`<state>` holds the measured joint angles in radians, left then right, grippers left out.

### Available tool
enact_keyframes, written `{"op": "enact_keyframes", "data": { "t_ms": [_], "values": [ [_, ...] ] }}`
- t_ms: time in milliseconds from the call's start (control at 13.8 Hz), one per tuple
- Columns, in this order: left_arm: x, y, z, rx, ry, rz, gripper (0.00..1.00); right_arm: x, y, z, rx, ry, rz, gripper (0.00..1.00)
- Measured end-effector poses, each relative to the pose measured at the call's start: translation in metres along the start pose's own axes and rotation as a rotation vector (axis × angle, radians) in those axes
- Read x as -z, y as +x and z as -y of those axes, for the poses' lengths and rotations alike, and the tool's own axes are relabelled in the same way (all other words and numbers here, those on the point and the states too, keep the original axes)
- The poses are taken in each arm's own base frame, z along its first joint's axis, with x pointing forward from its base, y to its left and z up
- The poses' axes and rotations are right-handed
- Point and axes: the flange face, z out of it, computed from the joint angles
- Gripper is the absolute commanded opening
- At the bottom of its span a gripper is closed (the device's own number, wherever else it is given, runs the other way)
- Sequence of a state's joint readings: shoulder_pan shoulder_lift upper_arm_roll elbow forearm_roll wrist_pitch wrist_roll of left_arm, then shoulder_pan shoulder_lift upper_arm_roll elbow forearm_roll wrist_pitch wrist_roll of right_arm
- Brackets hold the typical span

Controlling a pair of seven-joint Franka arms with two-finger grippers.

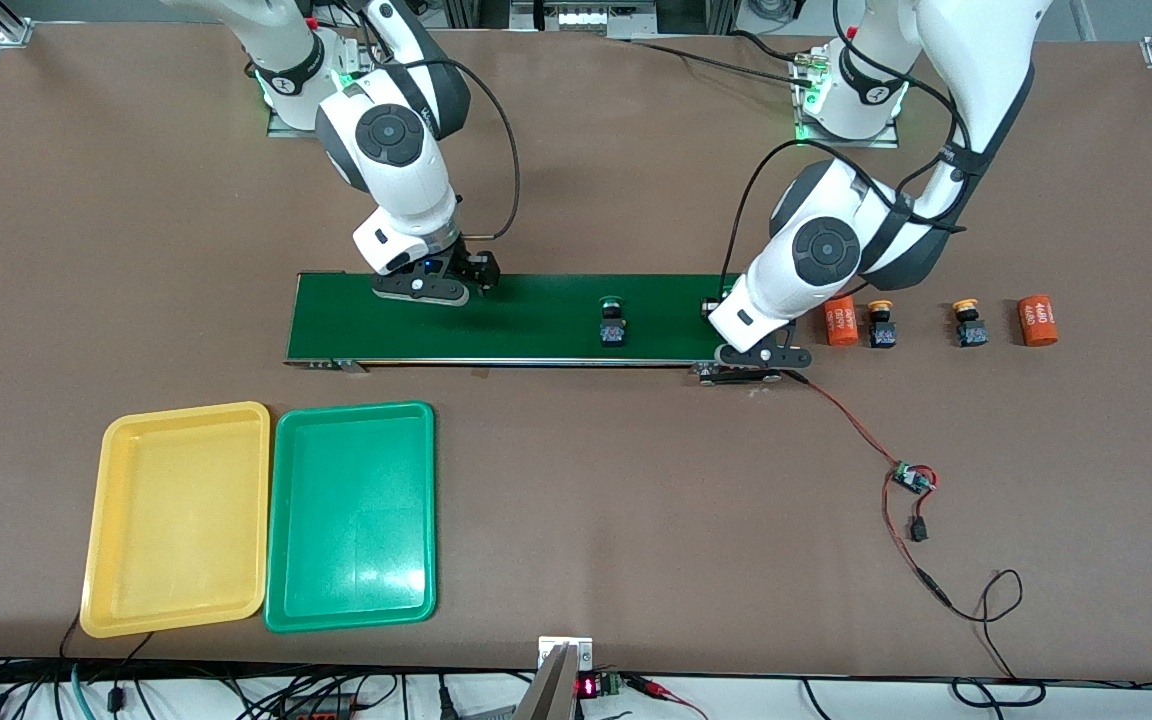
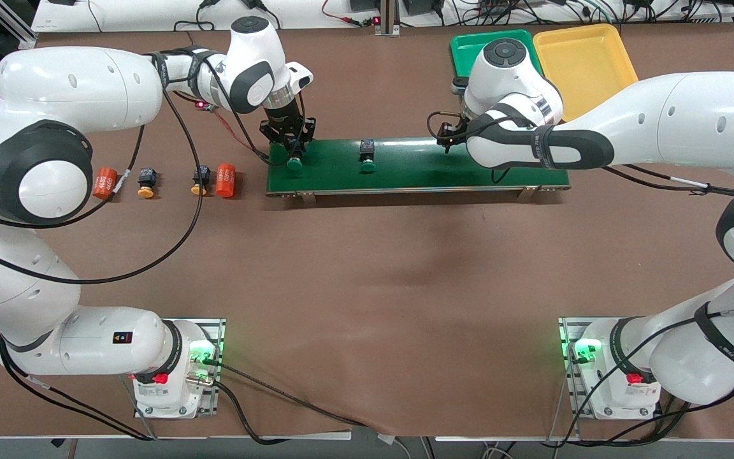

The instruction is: Sort buttons by color to trays

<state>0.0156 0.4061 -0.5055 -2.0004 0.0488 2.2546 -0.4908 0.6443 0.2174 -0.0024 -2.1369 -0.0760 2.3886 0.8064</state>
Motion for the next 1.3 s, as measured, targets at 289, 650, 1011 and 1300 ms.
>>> {"op": "enact_keyframes", "data": {
  "t_ms": [289, 650, 1011, 1300],
  "values": [
    [-0.009, 0.004, -0.001, 0.003, -0.022, -0.013, 0.52, -0.002, 0.000, 0.000, 0.011, -0.011, -0.005, 1.00],
    [-0.006, 0.004, -0.009, -0.009, -0.028, -0.026, 1.00, -0.003, 0.000, 0.000, 0.021, -0.018, -0.010, 1.00],
    [0.058, 0.015, 0.037, 0.051, 0.006, -0.075, 1.00, -0.011, 0.002, 0.003, 0.023, -0.012, -0.015, 1.00],
    [0.054, 0.030, 0.128, 0.003, 0.024, 0.006, 1.00, -0.015, 0.009, 0.011, 0.011, 0.012, -0.036, 1.00]
  ]
}}
